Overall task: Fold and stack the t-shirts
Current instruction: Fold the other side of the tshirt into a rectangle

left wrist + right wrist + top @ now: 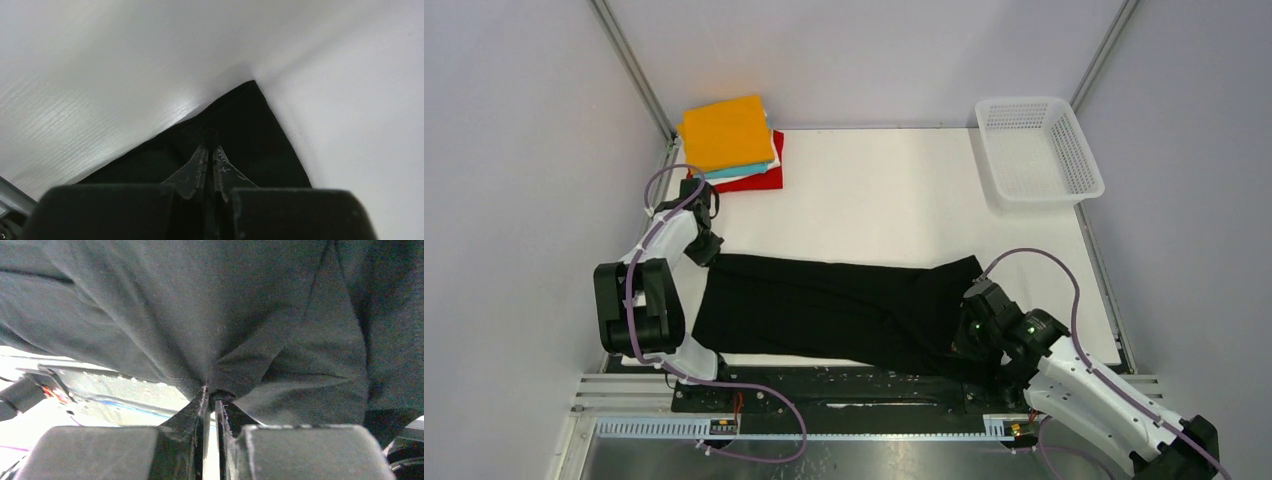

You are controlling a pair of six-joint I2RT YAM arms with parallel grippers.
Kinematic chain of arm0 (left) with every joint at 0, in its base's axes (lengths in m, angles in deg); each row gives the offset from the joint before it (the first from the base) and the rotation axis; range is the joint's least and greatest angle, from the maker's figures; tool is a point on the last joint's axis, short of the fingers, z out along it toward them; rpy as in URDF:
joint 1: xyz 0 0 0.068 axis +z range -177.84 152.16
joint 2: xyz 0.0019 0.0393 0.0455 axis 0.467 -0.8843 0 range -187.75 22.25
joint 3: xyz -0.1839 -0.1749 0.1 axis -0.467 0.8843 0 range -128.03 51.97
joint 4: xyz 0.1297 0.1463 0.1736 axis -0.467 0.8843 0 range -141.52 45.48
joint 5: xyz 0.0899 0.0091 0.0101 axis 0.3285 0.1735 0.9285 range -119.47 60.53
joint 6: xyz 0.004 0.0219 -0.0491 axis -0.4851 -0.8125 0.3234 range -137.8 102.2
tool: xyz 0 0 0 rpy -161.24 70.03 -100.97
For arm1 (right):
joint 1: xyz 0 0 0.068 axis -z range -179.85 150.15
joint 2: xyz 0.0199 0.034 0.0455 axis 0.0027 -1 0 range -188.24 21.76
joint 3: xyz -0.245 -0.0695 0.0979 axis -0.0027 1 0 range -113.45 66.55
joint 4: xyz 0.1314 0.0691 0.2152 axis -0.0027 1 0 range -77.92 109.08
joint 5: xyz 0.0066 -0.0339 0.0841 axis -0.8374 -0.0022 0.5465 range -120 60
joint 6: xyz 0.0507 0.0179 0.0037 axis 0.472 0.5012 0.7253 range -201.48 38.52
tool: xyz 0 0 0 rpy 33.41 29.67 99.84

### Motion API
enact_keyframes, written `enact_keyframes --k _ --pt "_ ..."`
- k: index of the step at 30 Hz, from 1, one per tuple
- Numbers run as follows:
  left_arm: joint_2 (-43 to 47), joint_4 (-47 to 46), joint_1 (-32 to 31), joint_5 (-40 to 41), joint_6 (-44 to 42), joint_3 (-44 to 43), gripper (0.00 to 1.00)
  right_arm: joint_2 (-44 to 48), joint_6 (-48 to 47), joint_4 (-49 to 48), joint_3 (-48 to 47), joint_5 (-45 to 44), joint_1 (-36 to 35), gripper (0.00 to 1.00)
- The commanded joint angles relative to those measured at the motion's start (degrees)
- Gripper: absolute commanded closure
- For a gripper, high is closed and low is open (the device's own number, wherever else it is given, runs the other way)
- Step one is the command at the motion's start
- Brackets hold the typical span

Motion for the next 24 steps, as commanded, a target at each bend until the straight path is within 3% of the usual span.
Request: enact_keyframes --k 1,3,5,6,7,8,14,19,24 --pt "1.58 -0.11 1.64 3.33 1.68 -0.30 0.90 -1.51 1.57 -0.35 1.06 2.33 -4.49 0.80" --pt "1.67 1.13 2.38 4.07 2.18 -0.70 0.71 -1.88 -1.30 1.22 0.54 2.66 -5.41 0.64" --pt "2.59 2.14 3.00 4.34 2.38 -1.17 0.35 -1.67 -4.71 3.12 -1.45 2.28 -5.53 0.43" --pt "3.39 2.83 3.16 4.16 2.59 -1.69 0.22 -1.68 -6.37 4.33 -2.83 1.41 -5.52 0.11" --pt "4.37 3.38 3.14 3.72 2.72 -2.06 0.12 -2.05 -8.67 6.00 -4.90 0.29 -5.54 0.02" --pt "5.49 3.50 3.14 2.56 2.51 -2.43 0.03 -2.61 -10.80 7.53 -7.28 -0.97 -5.51 0.01" --pt "13.09 3.81 1.54 -2.98 0.88 -3.19 0.01 -3.92 -14.33 5.79 -14.97 -7.45 -5.50 0.00" --pt "14.02 -2.32 -4.98 -11.18 -1.12 -0.08 0.01 -7.00 -9.44 -11.00 -10.21 -9.95 -5.41 0.01" --pt "9.82 -5.80 -9.79 -13.31 -1.37 4.47 0.01 -18.15 -4.06 -18.28 -5.89 -7.68 -5.30 0.01"
